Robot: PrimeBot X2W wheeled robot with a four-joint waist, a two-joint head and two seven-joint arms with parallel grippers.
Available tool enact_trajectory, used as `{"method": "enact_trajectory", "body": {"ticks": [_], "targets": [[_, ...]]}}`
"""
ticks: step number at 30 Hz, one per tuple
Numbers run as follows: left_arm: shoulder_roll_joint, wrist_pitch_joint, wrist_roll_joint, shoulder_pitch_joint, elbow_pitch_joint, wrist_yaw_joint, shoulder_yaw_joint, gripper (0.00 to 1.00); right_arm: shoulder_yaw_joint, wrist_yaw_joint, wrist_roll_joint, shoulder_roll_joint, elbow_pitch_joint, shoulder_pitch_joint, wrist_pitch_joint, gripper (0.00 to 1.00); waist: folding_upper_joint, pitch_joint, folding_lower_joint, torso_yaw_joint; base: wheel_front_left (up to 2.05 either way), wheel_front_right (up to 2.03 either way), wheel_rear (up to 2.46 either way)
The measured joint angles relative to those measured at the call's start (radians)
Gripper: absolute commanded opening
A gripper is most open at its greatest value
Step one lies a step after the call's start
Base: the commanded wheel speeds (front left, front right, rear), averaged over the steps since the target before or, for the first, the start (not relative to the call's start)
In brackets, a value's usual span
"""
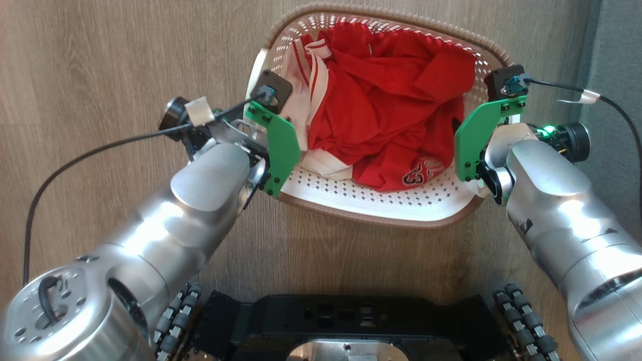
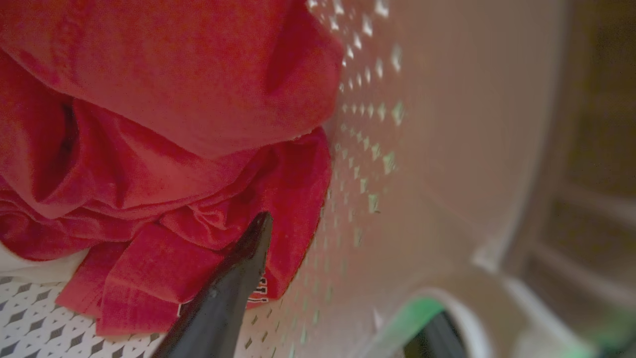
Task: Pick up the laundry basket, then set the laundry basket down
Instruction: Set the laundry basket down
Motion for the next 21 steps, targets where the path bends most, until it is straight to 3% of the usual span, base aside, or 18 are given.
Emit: {"method": "enact_trajectory", "body": {"ticks": [2, 4, 6, 21], "targets": [[-0.005, 0.010, 0.000, 0.006, -0.003, 0.000, -0.001, 1.00, -0.001, 0.000, 0.000, 0.002, 0.004, -0.001, -0.001, 1.00, 0.0000, -0.001, 0.0000, 0.000, 0.00, 0.00, 0.00], [-0.006, 0.010, 0.000, 0.008, -0.003, 0.004, -0.001, 0.91, -0.001, 0.000, 0.000, 0.003, 0.009, -0.001, -0.007, 1.00, 0.0000, -0.001, 0.0000, 0.000, 0.00, 0.00, 0.00], [-0.005, 0.011, 0.000, 0.008, -0.003, 0.009, -0.001, 1.00, -0.001, 0.000, 0.000, 0.004, 0.012, -0.002, -0.011, 1.00, 0.0000, -0.001, 0.0000, 0.000, 0.00, 0.00, 0.00], [-0.006, 0.046, -0.002, 0.008, -0.027, 0.019, -0.001, 1.00, 0.024, 0.000, 0.001, -0.002, 0.027, -0.029, -0.040, 1.00, 0.0000, 0.014, 0.0000, 0.020, 0.00, 0.00, 0.00]]}}
